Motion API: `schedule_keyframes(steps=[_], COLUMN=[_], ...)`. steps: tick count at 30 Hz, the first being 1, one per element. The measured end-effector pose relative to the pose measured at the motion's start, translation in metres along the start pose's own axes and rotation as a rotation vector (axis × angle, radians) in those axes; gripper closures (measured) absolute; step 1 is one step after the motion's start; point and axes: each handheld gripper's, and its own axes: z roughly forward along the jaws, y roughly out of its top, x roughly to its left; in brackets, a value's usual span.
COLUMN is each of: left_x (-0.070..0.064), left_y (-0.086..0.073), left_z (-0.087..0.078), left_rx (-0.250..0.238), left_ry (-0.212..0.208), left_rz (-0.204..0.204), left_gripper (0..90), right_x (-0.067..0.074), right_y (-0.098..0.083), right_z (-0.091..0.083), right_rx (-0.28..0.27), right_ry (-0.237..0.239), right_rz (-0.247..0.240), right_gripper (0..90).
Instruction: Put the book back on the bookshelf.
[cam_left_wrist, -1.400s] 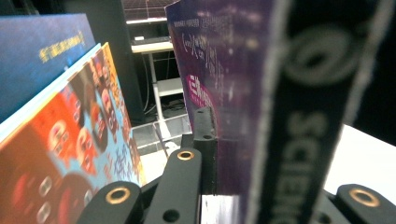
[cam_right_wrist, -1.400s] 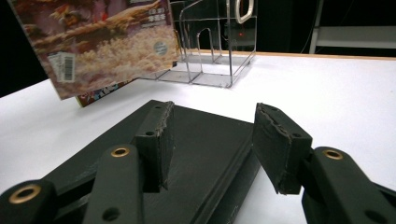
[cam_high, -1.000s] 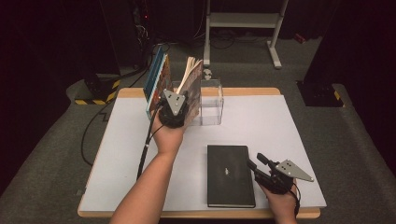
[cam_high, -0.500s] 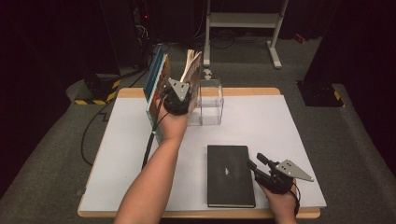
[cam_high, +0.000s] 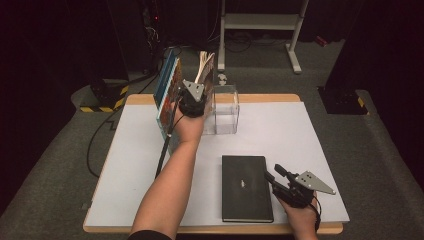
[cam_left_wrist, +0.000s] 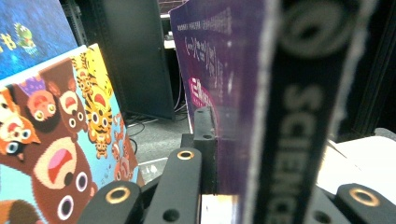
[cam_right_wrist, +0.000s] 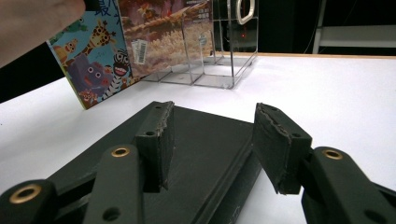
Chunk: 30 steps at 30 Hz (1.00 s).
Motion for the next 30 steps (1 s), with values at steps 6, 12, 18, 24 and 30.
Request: schedule_keyframes(steps=[6, 12, 18, 24, 30], left_x=[-0.001, -0.002, -0.001, 0.003, 0.007], left_y=[-0.008, -0.011, -0.014, -0.016, -0.017], left_z=[0.007, 0.01, 0.007, 0.0, -0.007], left_rx=[0.002, -0.003, -0.01, -0.006, 0.006], left_ry=[0.01, 0.008, 0.014, 0.02, 0.022], left_rz=[-0.004, -0.009, -0.009, -0.014, -0.013], left_gripper=[83.6, 83.6, 83.5, 82.9, 81.6], right_x=[-0.001, -0.001, 0.0, 0.001, 0.005], right_y=[0.0, 0.0, -0.001, -0.001, -0.001], right_z=[0.0, 0.0, 0.001, 0.002, 0.003], right_rx=[0.0, 0.001, 0.002, 0.007, 0.011], right_ry=[0.003, 0.006, 0.007, 0.01, 0.015], right_rz=[0.002, 0.004, 0.003, 0.001, -0.01], right_gripper=[48.6, 48.7, 48.7, 48.7, 48.7])
